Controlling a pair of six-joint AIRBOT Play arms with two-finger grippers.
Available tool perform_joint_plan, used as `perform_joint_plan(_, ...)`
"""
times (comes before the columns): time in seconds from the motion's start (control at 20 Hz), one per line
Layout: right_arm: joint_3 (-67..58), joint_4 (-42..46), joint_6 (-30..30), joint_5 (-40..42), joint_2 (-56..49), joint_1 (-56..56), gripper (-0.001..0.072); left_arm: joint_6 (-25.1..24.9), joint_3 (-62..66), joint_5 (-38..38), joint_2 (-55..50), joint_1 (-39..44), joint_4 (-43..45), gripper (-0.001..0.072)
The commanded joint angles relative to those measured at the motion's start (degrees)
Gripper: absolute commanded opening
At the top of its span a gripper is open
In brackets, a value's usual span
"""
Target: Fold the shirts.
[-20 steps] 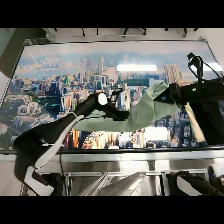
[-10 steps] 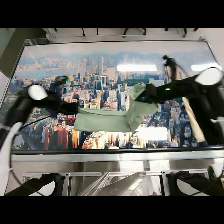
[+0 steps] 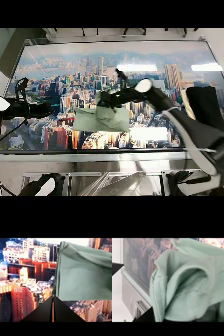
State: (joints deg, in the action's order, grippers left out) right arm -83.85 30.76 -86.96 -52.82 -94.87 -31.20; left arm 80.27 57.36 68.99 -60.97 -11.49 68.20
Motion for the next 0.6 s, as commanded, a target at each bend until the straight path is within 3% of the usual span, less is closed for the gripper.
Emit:
perform_joint_plan(0.0, -5.9, -4.2, -0.1, 5.9, -10.2, -4.8, 0.0034, -0.3, -0.3, -0.4, -1.1, -0.8, -1.6, 0.0016)
perform_joint_plan(0.15, -8.1, -10.2, 1.0, 6.7, -16.3, -6.7, 0.0035, -0.6, -0.3, -0.2, -1.9, -0.8, -2.3, 0.0016)
perform_joint_plan(0.35, -8.2, -18.8, 8.4, 6.3, -18.3, -7.7, 0.0046, -0.6, -0.3, 0.0, -1.9, -0.8, -2.3, 0.0016)
perform_joint_plan(0.4, -8.3, -21.8, 10.9, 5.8, -18.2, -7.5, 0.0235, -0.6, -0.3, 0.1, -1.9, -0.8, -2.2, 0.0016)
perform_joint_plan(0.45, -8.3, -25.2, 13.3, 4.8, -18.0, -7.2, 0.0538, -0.8, -0.3, 0.1, -1.9, -0.8, -2.3, 0.0016)
perform_joint_plan(0.5, -8.3, -28.9, 16.0, 2.5, -17.7, -6.3, 0.0657, -0.8, -0.3, 0.1, -1.9, -0.8, -2.3, 0.0016)
perform_joint_plan(0.55, -8.3, -30.8, 18.1, -0.8, -17.3, -5.1, 0.0655, -0.8, -0.3, 0.2, -1.9, -0.8, -2.3, 0.0016)
